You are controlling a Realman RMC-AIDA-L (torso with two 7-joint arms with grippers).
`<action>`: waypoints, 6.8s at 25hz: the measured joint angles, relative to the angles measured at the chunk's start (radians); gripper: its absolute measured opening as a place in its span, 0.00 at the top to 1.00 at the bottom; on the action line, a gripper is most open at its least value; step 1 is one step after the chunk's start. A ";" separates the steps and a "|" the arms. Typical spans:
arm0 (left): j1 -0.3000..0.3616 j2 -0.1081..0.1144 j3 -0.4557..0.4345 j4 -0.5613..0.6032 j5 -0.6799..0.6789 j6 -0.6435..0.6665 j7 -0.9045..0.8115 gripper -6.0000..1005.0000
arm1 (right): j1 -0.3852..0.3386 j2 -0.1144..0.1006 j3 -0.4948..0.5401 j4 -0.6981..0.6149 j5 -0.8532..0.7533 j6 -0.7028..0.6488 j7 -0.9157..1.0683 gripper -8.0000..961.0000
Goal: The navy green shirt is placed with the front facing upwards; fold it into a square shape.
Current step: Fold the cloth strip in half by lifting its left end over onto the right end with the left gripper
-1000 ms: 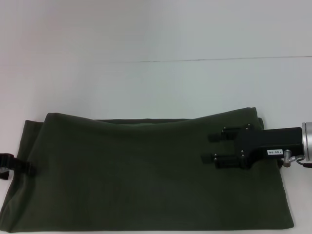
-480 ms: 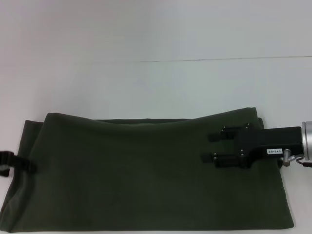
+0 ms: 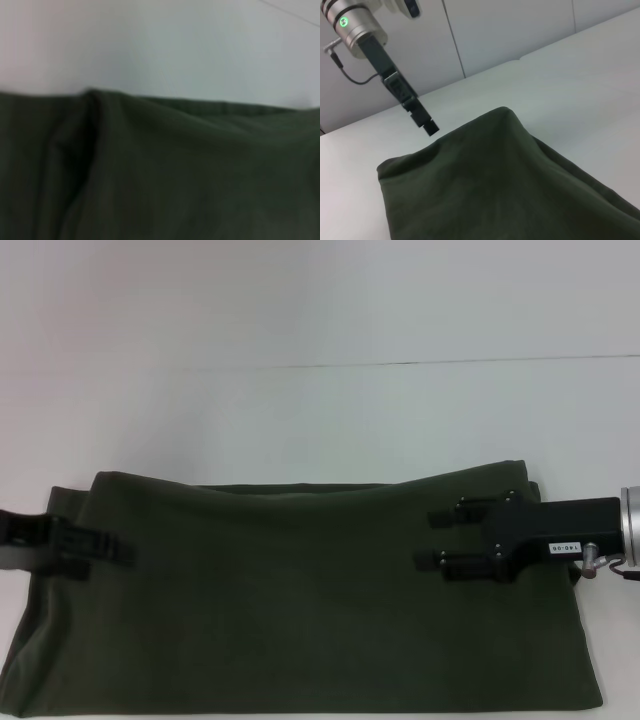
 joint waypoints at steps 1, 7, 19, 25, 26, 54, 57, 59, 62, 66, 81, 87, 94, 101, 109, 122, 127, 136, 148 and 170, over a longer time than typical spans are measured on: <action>-0.002 0.000 0.003 -0.017 -0.002 -0.003 0.001 0.14 | 0.000 0.000 0.000 0.000 0.000 0.000 0.000 0.26; 0.000 -0.002 0.039 -0.094 0.021 -0.087 0.002 0.14 | 0.003 -0.001 0.000 0.000 0.000 0.001 0.001 0.26; 0.007 -0.017 0.065 -0.098 0.159 -0.234 -0.022 0.14 | 0.000 -0.001 0.000 0.000 0.000 0.000 0.003 0.26; 0.009 -0.017 0.065 -0.093 0.164 -0.248 -0.024 0.14 | 0.002 -0.001 0.000 0.001 0.000 0.000 0.003 0.26; 0.008 -0.017 0.064 -0.091 0.164 -0.247 -0.024 0.14 | 0.002 -0.001 0.000 0.001 0.000 0.000 0.003 0.26; 0.033 0.005 -0.018 0.016 0.181 -0.170 -0.020 0.14 | 0.004 -0.001 0.000 0.000 0.000 0.003 0.010 0.26; 0.035 0.005 -0.018 0.015 0.193 -0.177 -0.019 0.14 | 0.004 -0.001 0.000 0.000 0.000 0.004 0.010 0.26; 0.036 0.003 -0.008 0.013 0.206 -0.182 -0.020 0.14 | 0.004 -0.001 0.000 0.000 0.000 0.004 0.012 0.26; 0.037 0.000 -0.002 0.012 0.211 -0.186 -0.022 0.14 | 0.004 -0.001 0.000 0.000 0.000 0.005 0.012 0.26; 0.037 -0.002 0.001 0.000 0.215 -0.190 -0.022 0.14 | 0.004 -0.001 0.000 0.000 0.000 0.005 0.012 0.26; 0.029 -0.004 0.019 -0.031 0.216 -0.201 -0.022 0.14 | 0.004 -0.001 -0.002 0.000 0.000 0.007 0.012 0.26; 0.027 -0.004 0.020 -0.041 0.216 -0.201 -0.023 0.14 | 0.004 -0.001 -0.002 0.000 0.000 0.008 0.012 0.26; 0.019 -0.004 0.021 -0.055 0.209 -0.202 -0.021 0.14 | 0.004 -0.001 -0.004 0.000 0.000 0.009 0.012 0.26; 0.016 0.001 0.016 -0.047 0.215 -0.216 -0.025 0.14 | 0.004 -0.001 -0.011 0.000 0.000 0.012 0.012 0.26; 0.016 0.002 0.021 -0.045 0.241 -0.232 -0.035 0.14 | 0.006 -0.001 -0.011 0.000 0.000 0.018 0.013 0.26; 0.015 -0.002 0.040 -0.054 0.242 -0.240 -0.037 0.14 | 0.013 -0.001 -0.014 0.000 0.000 0.022 0.014 0.26; 0.015 -0.003 0.042 -0.055 0.242 -0.241 -0.037 0.14 | 0.014 -0.001 -0.014 0.000 0.000 0.022 0.014 0.26; 0.013 -0.005 0.049 -0.059 0.242 -0.242 -0.038 0.14 | 0.015 -0.001 -0.014 0.000 0.000 0.023 0.014 0.26; 0.006 -0.004 0.062 -0.071 0.242 -0.243 -0.038 0.14 | 0.015 -0.001 -0.014 0.000 0.000 0.025 0.014 0.26; -0.030 0.011 0.029 -0.146 0.230 -0.226 -0.046 0.14 | 0.016 -0.004 -0.014 0.000 0.000 0.024 0.014 0.26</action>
